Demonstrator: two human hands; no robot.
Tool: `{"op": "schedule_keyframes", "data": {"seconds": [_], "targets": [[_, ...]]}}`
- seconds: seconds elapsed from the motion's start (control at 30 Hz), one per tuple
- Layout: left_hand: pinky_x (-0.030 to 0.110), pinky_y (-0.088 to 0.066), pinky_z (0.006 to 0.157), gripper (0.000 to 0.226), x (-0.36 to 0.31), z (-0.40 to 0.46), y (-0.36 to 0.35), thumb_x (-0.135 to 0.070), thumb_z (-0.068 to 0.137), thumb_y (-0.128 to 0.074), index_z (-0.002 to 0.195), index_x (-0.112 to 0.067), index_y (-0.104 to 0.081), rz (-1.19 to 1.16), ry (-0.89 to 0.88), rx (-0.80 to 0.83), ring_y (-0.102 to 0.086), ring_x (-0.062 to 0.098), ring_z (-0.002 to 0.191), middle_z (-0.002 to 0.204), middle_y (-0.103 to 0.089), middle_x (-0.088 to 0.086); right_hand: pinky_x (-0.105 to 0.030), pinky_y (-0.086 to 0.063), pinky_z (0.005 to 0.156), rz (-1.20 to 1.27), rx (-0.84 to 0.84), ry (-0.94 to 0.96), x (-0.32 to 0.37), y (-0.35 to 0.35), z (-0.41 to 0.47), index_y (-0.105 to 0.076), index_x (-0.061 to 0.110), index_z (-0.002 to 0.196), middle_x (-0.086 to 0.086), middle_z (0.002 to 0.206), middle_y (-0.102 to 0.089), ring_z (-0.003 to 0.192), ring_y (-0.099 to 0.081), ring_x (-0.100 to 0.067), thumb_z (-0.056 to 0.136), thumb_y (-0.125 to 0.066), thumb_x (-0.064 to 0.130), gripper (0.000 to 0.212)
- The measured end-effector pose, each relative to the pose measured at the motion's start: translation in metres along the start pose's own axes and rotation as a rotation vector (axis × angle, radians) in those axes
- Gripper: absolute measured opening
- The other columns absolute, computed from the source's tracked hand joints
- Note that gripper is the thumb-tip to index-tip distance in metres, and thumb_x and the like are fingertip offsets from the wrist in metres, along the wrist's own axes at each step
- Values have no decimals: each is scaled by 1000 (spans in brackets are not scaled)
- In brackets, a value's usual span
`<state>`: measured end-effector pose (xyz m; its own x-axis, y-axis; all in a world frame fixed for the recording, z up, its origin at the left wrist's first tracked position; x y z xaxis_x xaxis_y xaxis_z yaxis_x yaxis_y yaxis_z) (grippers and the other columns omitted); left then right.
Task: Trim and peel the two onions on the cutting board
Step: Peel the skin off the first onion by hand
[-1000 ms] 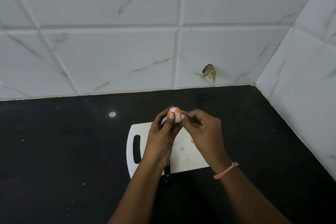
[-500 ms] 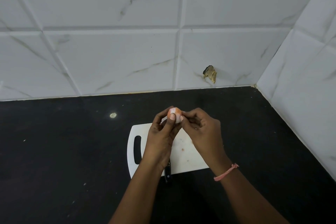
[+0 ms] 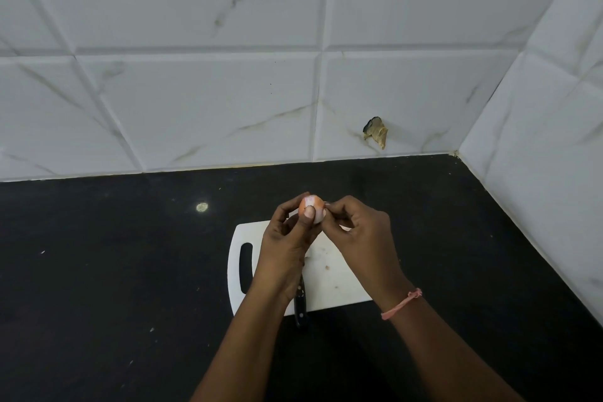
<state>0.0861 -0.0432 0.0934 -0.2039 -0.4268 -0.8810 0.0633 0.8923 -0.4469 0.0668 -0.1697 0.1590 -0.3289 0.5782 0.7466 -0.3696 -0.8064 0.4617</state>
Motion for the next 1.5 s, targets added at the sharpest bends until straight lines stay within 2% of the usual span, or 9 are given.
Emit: {"op": "schedule_keyframes", "data": {"seconds": [0.2,0.43,0.67,0.8,1.0,1.17,1.27,1.4,1.5], "targets": [[43,-44,109,52,1,-1,-2,-34,74,-72,121,-14,-63,-24,18,13,-70,19,109,112,-74,4,-6,-48,66,-16,-23,0,0,6,4,-69,10,86,13,75,-63,81,-63,1,83,-75,22,14],[31,-53,99,41,-2,0,-1,-22,81,-67,121,-12,-63,-82,-1,5,-70,20,109,110,-75,4,-11,-51,77,120,25,-26,5,0,-2,-68,18,104,15,93,-69,92,-66,0,89,-68,21,15],[45,-47,104,72,3,3,6,-49,54,-92,117,-23,-68,8,-20,-27,-65,24,117,119,-71,5,-12,-51,77,-118,100,41,4,-11,0,-61,17,104,7,97,-65,90,-61,-3,95,-58,26,14],[52,-45,107,60,6,4,12,-45,60,-88,115,-28,-70,43,-16,-44,-64,26,119,122,-69,5,-16,-52,72,-178,161,-4,-3,-21,-1,-54,19,103,8,96,-58,85,-59,-7,95,-49,35,19],[35,-53,101,46,0,1,4,-22,81,-69,126,-14,-61,9,-32,27,-68,20,112,116,-72,3,-19,-51,71,47,152,-194,-19,-18,3,-55,18,103,5,93,-60,85,-59,-6,97,-54,23,8],[29,-55,94,44,2,1,1,-22,84,-66,127,-15,-62,-4,-36,46,-66,23,116,122,-69,6,-11,-46,61,179,112,-332,-28,-17,2,-57,17,99,2,87,-60,76,-57,-4,98,-52,17,6],[28,-56,91,40,2,2,2,-24,84,-65,124,-17,-64,-22,-46,43,-67,24,114,121,-70,5,-9,-48,62,293,62,-394,-33,-11,2,-57,19,101,-1,95,-64,87,-65,-11,99,-50,22,7],[29,-55,93,42,-5,1,2,-22,85,-66,126,-17,-62,25,-97,44,-66,21,115,120,-71,4,-19,-55,78,306,113,-320,-21,-14,0,-63,21,109,11,102,-67,97,-64,-2,89,-65,33,23],[28,-55,90,44,-8,2,2,-23,84,-66,127,-17,-62,33,-125,28,-65,21,116,122,-69,6,-32,-59,79,267,35,-290,-22,-10,1,-68,19,96,10,94,-69,94,-66,-7,88,-69,21,9]]}}
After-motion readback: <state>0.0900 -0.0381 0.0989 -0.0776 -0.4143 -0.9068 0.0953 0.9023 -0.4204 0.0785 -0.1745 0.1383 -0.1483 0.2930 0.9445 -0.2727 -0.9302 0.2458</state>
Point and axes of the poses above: each hand's wrist, its own z-axis towards the middle knuckle, its own y-axis out of the back of the hand, x = y × z, the point moved 9 cm from there along z, towards the middle knuckle
